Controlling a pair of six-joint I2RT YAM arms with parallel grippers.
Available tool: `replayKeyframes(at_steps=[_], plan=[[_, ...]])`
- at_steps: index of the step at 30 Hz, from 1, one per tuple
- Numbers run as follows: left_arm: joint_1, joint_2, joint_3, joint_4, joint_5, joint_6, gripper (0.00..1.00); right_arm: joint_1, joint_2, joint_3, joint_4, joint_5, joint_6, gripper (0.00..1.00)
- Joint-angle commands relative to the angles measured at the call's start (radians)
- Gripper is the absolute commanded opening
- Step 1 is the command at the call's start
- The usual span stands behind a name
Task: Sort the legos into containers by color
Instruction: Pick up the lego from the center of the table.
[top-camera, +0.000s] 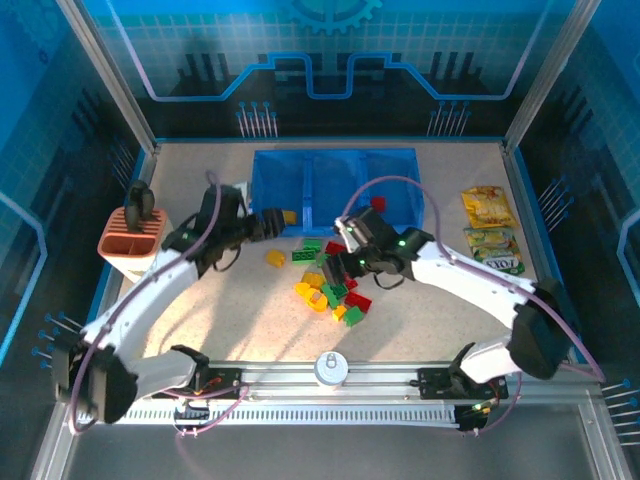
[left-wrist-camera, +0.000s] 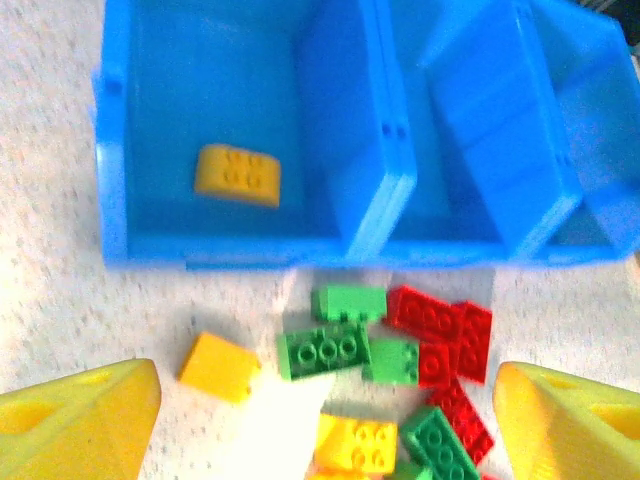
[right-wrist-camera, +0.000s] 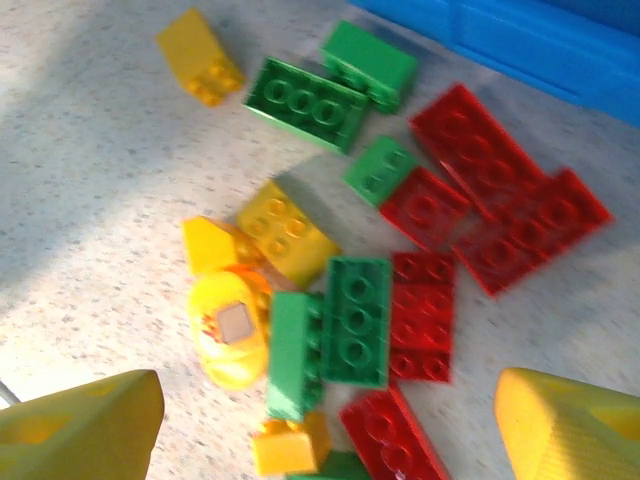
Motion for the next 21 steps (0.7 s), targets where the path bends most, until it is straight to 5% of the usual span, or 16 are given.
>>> replayKeyframes(at_steps=[1,10,21], plan=[[-0.066,-0.152,-0.130,0.050,0.003,-0.059,0.87,0.048,0.138,0.132,-0.005,-0.056,-0.067,0.86],[-0.135,-0.514,-0.187,-0.193,-0.110,-0.093,0.85,0.122,0.556,0.536,-0.131,-0.031,-0.075,0.80],[-0.141,-0.539,-0.165,-0.243,-0.111,-0.091,0.84,0.131,0.812,0.802,-0.229,0.011,-0.116,0.78]])
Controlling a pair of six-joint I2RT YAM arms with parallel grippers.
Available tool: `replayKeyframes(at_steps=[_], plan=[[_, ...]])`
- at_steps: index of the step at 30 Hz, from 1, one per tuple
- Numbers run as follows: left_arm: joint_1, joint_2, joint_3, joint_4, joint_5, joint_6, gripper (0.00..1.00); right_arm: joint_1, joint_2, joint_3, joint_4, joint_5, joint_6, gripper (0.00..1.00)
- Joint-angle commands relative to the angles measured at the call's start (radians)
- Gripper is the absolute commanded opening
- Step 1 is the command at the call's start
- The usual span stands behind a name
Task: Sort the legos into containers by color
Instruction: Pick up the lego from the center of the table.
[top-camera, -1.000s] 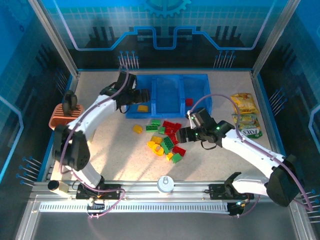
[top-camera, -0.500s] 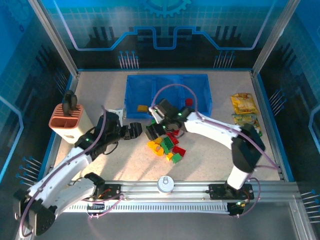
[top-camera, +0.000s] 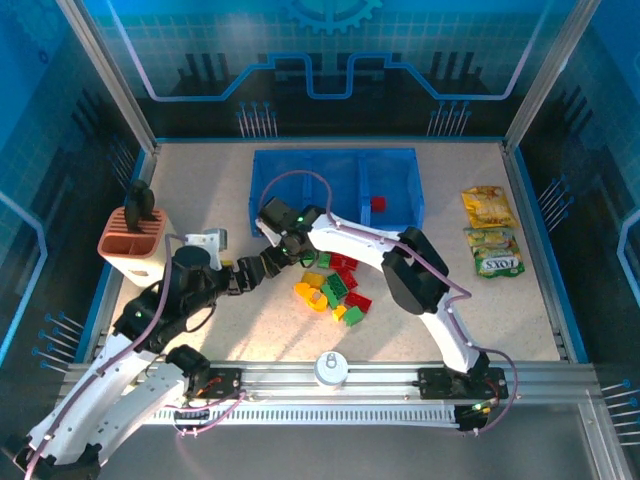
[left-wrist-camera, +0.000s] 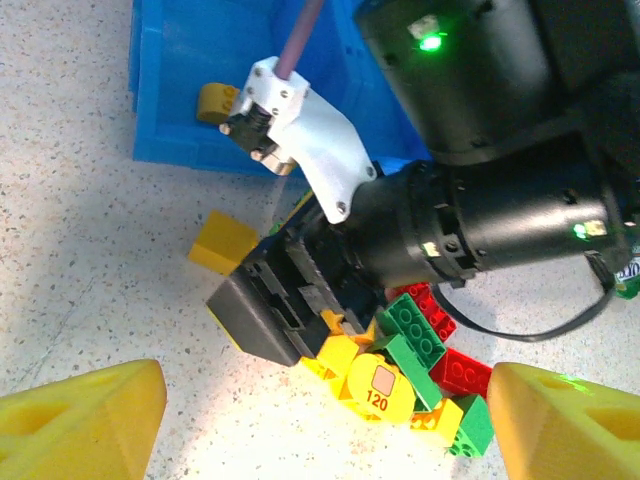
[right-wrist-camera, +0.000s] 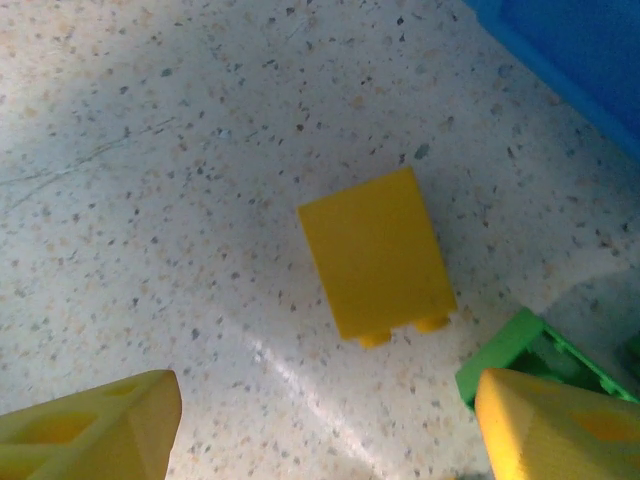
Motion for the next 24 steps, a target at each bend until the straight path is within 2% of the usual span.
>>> replayKeyframes(at_steps=[1,7,14,17,19,21,24], plan=[[-0.008,-0.014,0.015,-0.027,-0.013,-0.019,0.84,0.012,0.055,0.071,-0.072,0.037,-0.037,0.78],[-0.007,-0.025,0.010,-0.040,-0.015,-0.017,0.84,0.013,0.142,0.163,-0.098,0.063,-0.093,0.78],[-0.009,-0.037,0.012,-0.049,-0.023,-0.012,0.83,0.018,0.204,0.238,-0.128,0.075,-0.113,0.72],[-0.009,-0.039,0.013,-0.052,-0.023,-0.013,0.82,0.026,0.204,0.234,-0.131,0.090,-0.111,0.60],[-0.010,-0.040,0.013,-0.054,-0.023,-0.012,0.82,0.035,0.190,0.224,-0.127,0.103,-0.111,0.46],[-0.010,-0.040,0.014,-0.057,-0.025,-0.010,0.82,0.039,0.170,0.231,-0.137,0.104,-0.104,0.36],[-0.009,-0.042,0.019,-0.059,-0.026,-0.007,0.81,0.041,0.116,0.248,-0.145,0.134,-0.099,0.33]])
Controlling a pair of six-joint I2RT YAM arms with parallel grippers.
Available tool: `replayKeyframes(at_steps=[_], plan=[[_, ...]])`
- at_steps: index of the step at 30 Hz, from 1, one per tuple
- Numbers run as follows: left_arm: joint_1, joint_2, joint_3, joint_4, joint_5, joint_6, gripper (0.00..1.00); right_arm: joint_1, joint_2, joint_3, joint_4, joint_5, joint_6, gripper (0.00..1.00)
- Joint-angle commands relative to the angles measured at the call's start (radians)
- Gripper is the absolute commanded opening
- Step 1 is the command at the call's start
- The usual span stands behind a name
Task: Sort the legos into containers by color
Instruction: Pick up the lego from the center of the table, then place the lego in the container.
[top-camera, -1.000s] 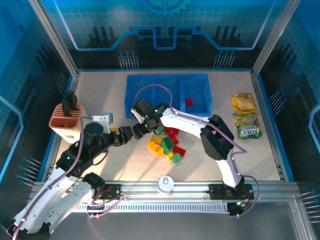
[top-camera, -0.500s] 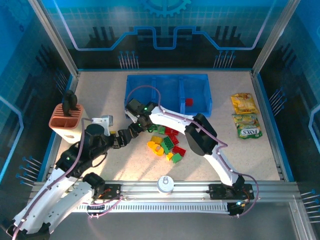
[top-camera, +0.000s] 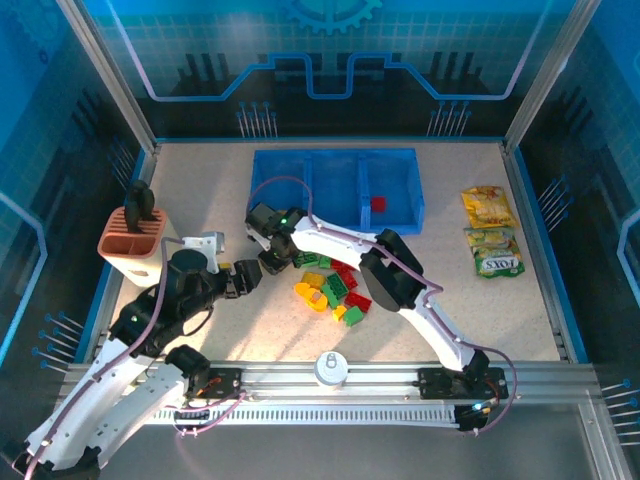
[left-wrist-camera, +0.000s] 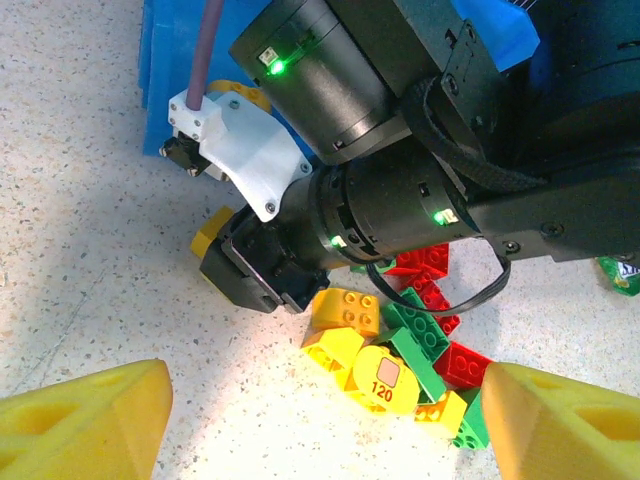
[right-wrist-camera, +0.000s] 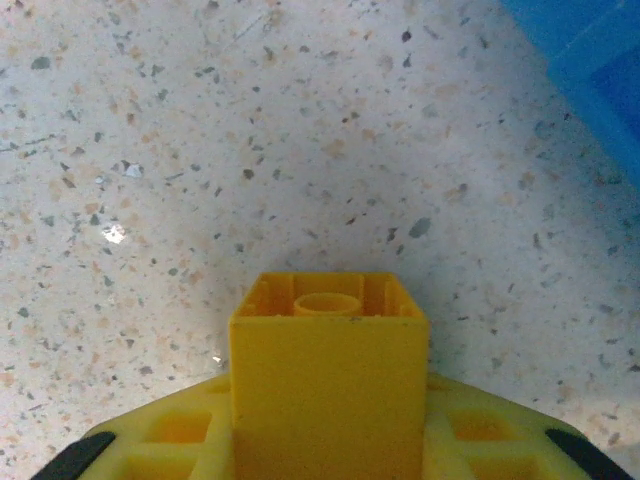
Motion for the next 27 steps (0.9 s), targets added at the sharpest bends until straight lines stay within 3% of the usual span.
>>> replayKeyframes(at_steps=[1,7,15,27], plan=[[-0.009,-0.012,0.021,-0.024,-0.018,-0.006,0.81,0.015,-0.088,0.048,-0.042,0.052,0.000,0.32],[-0.010,-0.018,0.027,-0.031,-0.015,0.006,0.81,-0.032,-0.142,0.171,-0.067,0.149,0.007,0.33],[-0.014,-0.015,0.079,-0.061,-0.010,0.027,0.80,-0.149,0.066,0.503,-0.201,0.059,0.057,0.32],[-0.014,-0.027,0.112,-0.095,-0.006,0.015,0.79,-0.176,0.081,0.496,-0.127,0.107,0.068,0.38]])
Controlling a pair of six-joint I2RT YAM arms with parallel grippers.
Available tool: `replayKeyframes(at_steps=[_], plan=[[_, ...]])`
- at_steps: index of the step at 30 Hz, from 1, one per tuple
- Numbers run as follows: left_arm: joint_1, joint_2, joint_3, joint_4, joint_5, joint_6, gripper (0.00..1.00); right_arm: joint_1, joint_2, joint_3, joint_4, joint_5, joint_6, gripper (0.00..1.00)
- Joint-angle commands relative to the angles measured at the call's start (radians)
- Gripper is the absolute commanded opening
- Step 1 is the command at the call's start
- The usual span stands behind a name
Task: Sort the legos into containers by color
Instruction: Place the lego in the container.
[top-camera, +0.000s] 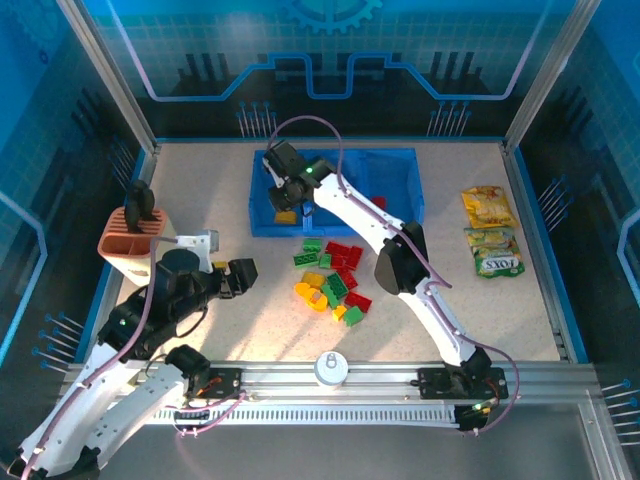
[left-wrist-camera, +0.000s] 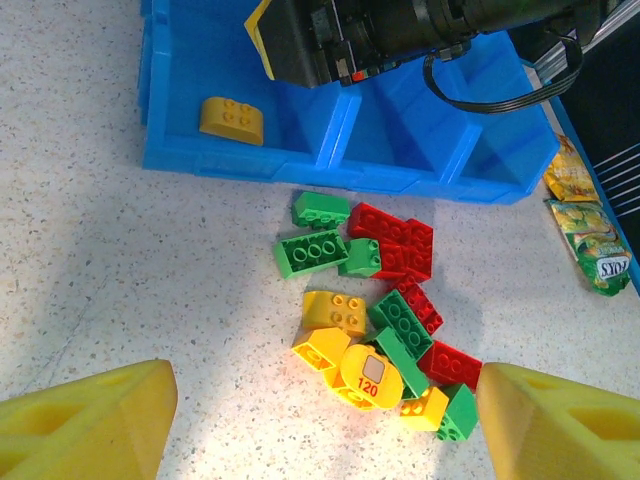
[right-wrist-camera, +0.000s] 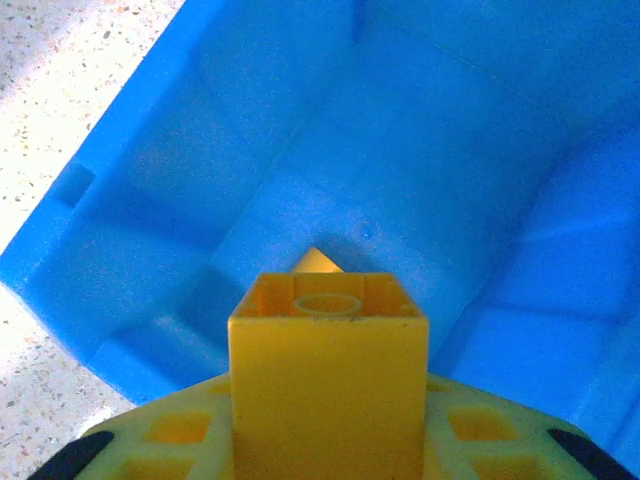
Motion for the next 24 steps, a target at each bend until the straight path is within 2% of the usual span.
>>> replayKeyframes(at_steps=[1,2,4,5,11,18,24], plan=[[-0.009,-0.015,0.038,-0.028,-0.004,0.011,0.79,0.000,-0.006,0.010,0.004,0.027,0.012,0.42],[-0.009,-0.016,0.038,-0.030,-0.005,0.009,0.80,0.001,-0.007,0.013,0.004,0.031,0.014,0.48],[-0.010,-0.017,0.038,-0.032,-0.008,0.007,0.79,0.001,-0.025,0.015,-0.005,0.026,0.027,0.70],[-0.012,-0.018,0.038,-0.033,-0.011,0.008,0.78,0.005,-0.037,0.011,-0.005,0.023,0.029,0.73],[-0.024,0.010,0.018,-0.022,-0.007,0.006,0.78,0.032,-0.212,-0.086,0.016,0.045,0.018,0.75],[-0.091,0.176,-0.016,0.038,0.039,-0.014,0.78,0.040,-0.546,-0.470,0.170,0.071,0.018,0.76],[-0.214,0.395,-0.036,0.161,0.043,-0.058,0.79,0.018,-0.759,-0.769,0.247,0.096,0.055,0.78]])
